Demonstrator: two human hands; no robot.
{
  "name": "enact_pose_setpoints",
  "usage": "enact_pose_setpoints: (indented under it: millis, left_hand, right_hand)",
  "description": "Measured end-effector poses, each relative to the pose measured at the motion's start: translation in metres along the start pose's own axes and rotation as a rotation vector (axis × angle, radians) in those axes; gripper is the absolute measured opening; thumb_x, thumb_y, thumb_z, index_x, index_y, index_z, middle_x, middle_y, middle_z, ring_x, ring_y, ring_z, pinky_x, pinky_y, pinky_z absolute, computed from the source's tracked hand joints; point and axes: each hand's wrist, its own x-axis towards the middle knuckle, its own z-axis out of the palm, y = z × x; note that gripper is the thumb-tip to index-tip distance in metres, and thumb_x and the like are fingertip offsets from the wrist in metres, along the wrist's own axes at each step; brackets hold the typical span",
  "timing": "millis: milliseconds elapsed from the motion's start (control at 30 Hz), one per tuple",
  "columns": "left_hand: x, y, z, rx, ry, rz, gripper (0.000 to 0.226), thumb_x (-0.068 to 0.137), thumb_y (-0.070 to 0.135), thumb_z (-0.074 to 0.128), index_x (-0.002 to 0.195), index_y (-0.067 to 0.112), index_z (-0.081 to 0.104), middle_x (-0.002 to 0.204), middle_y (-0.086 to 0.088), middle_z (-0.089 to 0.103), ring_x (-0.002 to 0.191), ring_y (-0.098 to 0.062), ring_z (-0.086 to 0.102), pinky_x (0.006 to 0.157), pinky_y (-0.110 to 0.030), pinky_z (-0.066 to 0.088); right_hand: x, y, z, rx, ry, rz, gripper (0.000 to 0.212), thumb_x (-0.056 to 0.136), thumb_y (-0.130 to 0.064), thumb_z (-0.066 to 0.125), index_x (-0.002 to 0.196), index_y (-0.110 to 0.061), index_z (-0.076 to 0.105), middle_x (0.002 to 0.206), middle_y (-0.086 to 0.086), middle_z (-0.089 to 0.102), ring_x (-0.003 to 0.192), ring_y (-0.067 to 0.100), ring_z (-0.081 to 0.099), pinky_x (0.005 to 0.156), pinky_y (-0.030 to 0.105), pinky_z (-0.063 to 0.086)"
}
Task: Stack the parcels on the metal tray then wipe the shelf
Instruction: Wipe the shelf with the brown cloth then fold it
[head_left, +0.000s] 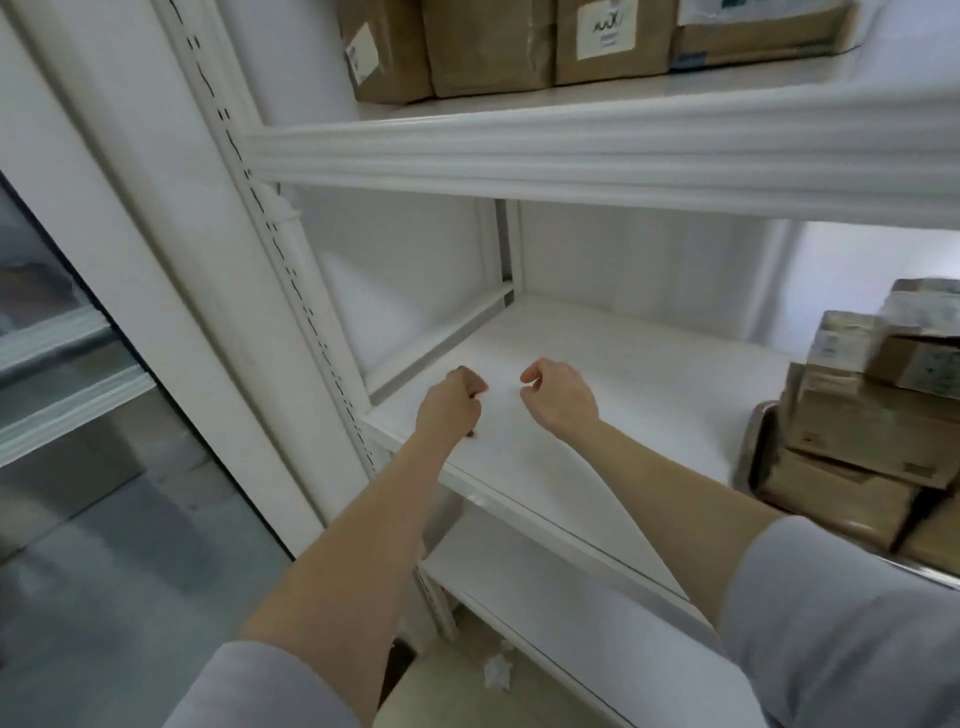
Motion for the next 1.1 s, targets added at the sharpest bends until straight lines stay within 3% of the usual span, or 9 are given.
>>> enact_pose_setpoints:
  millis: [100,200,300,400,500,633,867,1000,1100]
  left_hand:
    - [0.026,-0.017,0.010,0.036,-0.026,0.014,0.040,0.089,0.006,0.036,0.117,0.022,0.059,0.101,0.001,0.056,0.090,-0.019,0.061,0.060,-0.014,0.038]
    - [0.055,-0.033,0.030,0.013,-0.057,0.018,0.043,0.085,0.006,0.041,0.117,0.029,0.057,0.115,0.003,0.058,0.099,-0.020,0.059,0.069,-0.018,0.043]
    - [0.079,-0.041,0.047,-0.006,-0.056,0.000,0.041,0.081,0.006,0.045,0.115,0.026,0.059,0.123,0.001,0.057,0.111,-0.024,0.054,0.085,-0.031,0.053]
    - [0.083,-0.041,0.053,-0.042,-0.086,-0.036,0.044,0.084,0.006,0.045,0.125,0.020,0.052,0.130,-0.002,0.051,0.117,-0.026,0.050,0.096,-0.040,0.049]
    - [0.083,-0.039,0.049,0.003,-0.189,-0.089,0.049,0.088,0.011,0.051,0.137,0.017,0.044,0.130,-0.010,0.054,0.118,-0.030,0.052,0.096,-0.036,0.047]
    - [0.072,-0.015,0.035,0.017,-0.338,-0.035,0.068,0.082,0.013,0.069,0.144,0.013,0.039,0.145,-0.011,0.041,0.132,-0.028,0.041,0.104,-0.032,0.036]
    - [0.012,0.059,0.057,-0.080,-0.535,0.050,0.066,0.074,0.001,0.073,0.134,0.016,0.051,0.139,-0.006,0.047,0.123,-0.026,0.047,0.088,-0.033,0.049]
    - [-0.033,0.102,0.069,-0.114,-0.671,0.042,0.062,0.078,-0.002,0.069,0.133,0.020,0.053,0.134,-0.005,0.049,0.116,-0.025,0.050,0.082,-0.032,0.051]
    - [-0.071,0.138,0.081,-0.111,-0.745,0.056,0.059,0.079,-0.003,0.068,0.132,0.019,0.053,0.127,-0.006,0.054,0.105,-0.022,0.052,0.076,-0.029,0.051]
  right_hand:
    - [0.026,0.003,0.020,-0.013,-0.018,0.038,0.029,0.090,-0.017,0.050,0.117,-0.020,0.059,0.119,0.003,0.057,0.105,0.019,0.056,0.081,0.028,0.044]
    - [0.045,0.012,0.033,-0.017,-0.030,0.089,0.029,0.089,-0.018,0.049,0.117,-0.021,0.059,0.119,0.002,0.056,0.104,0.018,0.057,0.081,0.029,0.046]
    - [0.057,0.022,0.040,-0.015,-0.033,0.133,0.030,0.089,-0.017,0.049,0.117,-0.021,0.060,0.120,0.001,0.056,0.104,0.019,0.058,0.082,0.030,0.048]
    - [0.064,0.033,0.041,-0.013,-0.034,0.164,0.031,0.088,-0.017,0.049,0.117,-0.022,0.060,0.122,0.002,0.057,0.107,0.020,0.057,0.088,0.031,0.048]
    - [0.064,0.043,0.037,0.007,-0.040,0.201,0.031,0.088,-0.018,0.050,0.117,-0.022,0.060,0.124,0.002,0.056,0.109,0.022,0.057,0.091,0.033,0.048]
    - [0.051,0.059,0.024,-0.003,-0.035,0.228,0.030,0.089,-0.019,0.050,0.116,-0.022,0.061,0.125,0.003,0.057,0.112,0.023,0.056,0.093,0.033,0.047]
    - [0.002,0.088,-0.022,0.012,-0.113,0.230,0.026,0.090,-0.020,0.056,0.114,-0.017,0.063,0.117,0.005,0.061,0.103,0.021,0.058,0.089,0.031,0.048]
    - [-0.047,0.108,-0.060,0.117,-0.325,0.272,0.025,0.087,-0.017,0.062,0.106,-0.003,0.067,0.089,0.009,0.064,0.074,0.017,0.059,0.060,0.024,0.047]
    - [-0.088,0.132,-0.090,0.128,-0.395,0.308,0.025,0.087,-0.017,0.063,0.105,-0.002,0.067,0.086,0.009,0.065,0.067,0.016,0.058,0.057,0.022,0.044]
